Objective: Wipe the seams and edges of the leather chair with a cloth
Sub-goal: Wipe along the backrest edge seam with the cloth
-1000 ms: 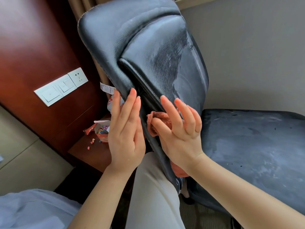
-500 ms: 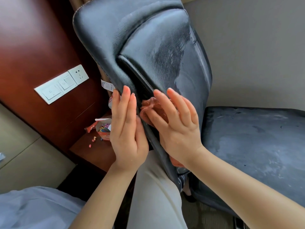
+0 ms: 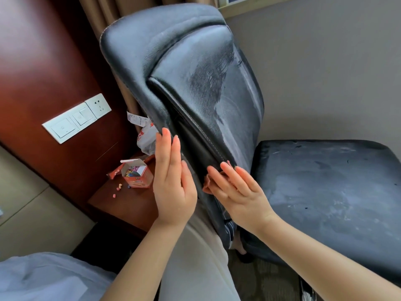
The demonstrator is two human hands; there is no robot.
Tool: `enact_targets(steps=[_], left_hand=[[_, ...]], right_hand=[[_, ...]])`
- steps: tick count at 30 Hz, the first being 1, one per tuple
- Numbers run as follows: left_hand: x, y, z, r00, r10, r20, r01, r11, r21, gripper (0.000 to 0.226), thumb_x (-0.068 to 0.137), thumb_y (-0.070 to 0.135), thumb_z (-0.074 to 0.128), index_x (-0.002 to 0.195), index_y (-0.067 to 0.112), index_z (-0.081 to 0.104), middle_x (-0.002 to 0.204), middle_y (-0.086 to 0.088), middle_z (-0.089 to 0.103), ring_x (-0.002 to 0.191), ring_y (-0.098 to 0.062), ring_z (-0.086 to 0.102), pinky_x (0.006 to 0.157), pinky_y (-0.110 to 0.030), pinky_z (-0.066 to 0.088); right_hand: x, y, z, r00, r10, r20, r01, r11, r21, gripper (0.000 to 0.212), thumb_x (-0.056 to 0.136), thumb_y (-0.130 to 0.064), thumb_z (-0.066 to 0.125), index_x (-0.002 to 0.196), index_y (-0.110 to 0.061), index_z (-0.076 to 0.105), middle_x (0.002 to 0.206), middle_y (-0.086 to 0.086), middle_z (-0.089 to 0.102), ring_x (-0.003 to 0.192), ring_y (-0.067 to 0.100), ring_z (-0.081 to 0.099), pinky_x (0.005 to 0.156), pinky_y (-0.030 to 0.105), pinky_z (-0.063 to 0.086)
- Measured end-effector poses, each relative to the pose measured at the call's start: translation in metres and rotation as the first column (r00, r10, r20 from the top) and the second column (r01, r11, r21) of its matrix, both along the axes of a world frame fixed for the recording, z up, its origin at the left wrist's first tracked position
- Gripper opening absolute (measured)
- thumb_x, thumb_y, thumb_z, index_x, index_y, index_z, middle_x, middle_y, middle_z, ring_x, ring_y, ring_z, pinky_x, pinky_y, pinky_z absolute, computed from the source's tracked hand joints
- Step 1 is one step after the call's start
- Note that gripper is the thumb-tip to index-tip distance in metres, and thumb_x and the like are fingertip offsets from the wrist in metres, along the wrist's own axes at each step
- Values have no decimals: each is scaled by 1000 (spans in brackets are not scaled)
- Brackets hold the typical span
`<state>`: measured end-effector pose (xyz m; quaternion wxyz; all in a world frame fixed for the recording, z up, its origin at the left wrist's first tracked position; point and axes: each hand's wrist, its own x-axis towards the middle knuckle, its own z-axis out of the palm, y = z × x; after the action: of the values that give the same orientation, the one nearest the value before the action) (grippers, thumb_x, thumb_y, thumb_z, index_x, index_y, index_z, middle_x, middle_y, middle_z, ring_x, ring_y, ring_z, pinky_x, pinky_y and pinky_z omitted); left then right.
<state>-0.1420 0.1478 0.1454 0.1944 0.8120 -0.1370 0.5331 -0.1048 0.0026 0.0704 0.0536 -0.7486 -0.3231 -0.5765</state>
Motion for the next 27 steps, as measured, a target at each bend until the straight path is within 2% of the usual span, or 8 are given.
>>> enact_targets(steps=[4, 6, 9, 11, 15, 19, 23, 27], left_hand=[[-9, -6, -5, 999, 41, -33, -39, 997, 62, 50, 85, -12, 50, 134, -7, 38, 144, -18, 33, 139, -34, 24, 117, -32, 21], [-14, -11, -8, 998, 41, -44, -37, 994, 101, 48, 84, -11, 51, 131, -6, 42, 142, -18, 38, 139, -34, 26, 117, -34, 23], [-22, -24, -12, 998, -49, -39, 53, 991, 124, 41, 84, -11, 49, 124, -4, 52, 134, -18, 49, 135, -34, 36, 114, -35, 29], [-26, -35, -14, 989, -135, -65, 143, 981, 133, 37, 82, -13, 49, 117, -4, 61, 125, -17, 58, 129, -31, 45, 110, -34, 36], [-24, -51, -18, 958, -212, -192, 237, 965, 116, 34, 83, -11, 52, 113, -3, 66, 117, -12, 64, 117, -20, 57, 100, -31, 47], [-19, -65, -16, 916, -212, -340, 230, 973, 13, 33, 88, 9, 46, 113, 2, 67, 112, -6, 67, 107, -12, 60, 97, -21, 46], [-14, -77, -14, 801, -299, -518, 275, 953, -125, 34, 86, 27, 47, 107, 11, 69, 102, 5, 68, 97, -8, 62, 88, -22, 48], [-9, -84, -17, 591, -470, -655, 272, 881, -386, 33, 82, 31, 55, 113, 25, 67, 100, 12, 69, 97, -1, 63, 88, -32, 52]], right_hand=[[-11, -6, 15, 998, 34, -59, -19, 972, 233, 20, 99, -20, 38, 110, -26, 53, 131, -2, 41, 121, 22, 39, 101, 33, 34], [-17, -8, 20, 983, 69, -172, 1, 928, 373, 24, 96, -13, 39, 109, -27, 53, 127, 3, 39, 113, 26, 38, 95, 36, 36], [-23, -14, 27, 883, 291, -369, -31, 820, 572, 29, 89, -7, 48, 112, -23, 55, 120, 4, 41, 99, 26, 41, 82, 41, 45], [-25, -21, 30, 834, 357, -422, -19, 781, 624, 32, 89, -6, 48, 114, -25, 55, 118, 1, 41, 94, 21, 41, 76, 37, 46], [-25, -36, 25, 803, 365, -471, 41, 755, 654, 34, 87, -5, 51, 116, -23, 59, 120, 0, 43, 98, 16, 39, 77, 29, 44], [-26, -49, 22, 777, 356, -519, 78, 763, 641, 30, 90, -12, 47, 112, -18, 65, 128, 1, 45, 103, 17, 39, 82, 30, 44], [-26, -55, 24, 776, 365, -514, 69, 761, 645, 33, 89, -21, 43, 113, -18, 65, 129, -3, 48, 105, 10, 35, 87, 21, 37], [-20, -64, 21, 783, 359, -508, 83, 749, 657, 32, 88, -16, 45, 113, -16, 65, 122, -4, 52, 102, 8, 34, 87, 19, 36]])
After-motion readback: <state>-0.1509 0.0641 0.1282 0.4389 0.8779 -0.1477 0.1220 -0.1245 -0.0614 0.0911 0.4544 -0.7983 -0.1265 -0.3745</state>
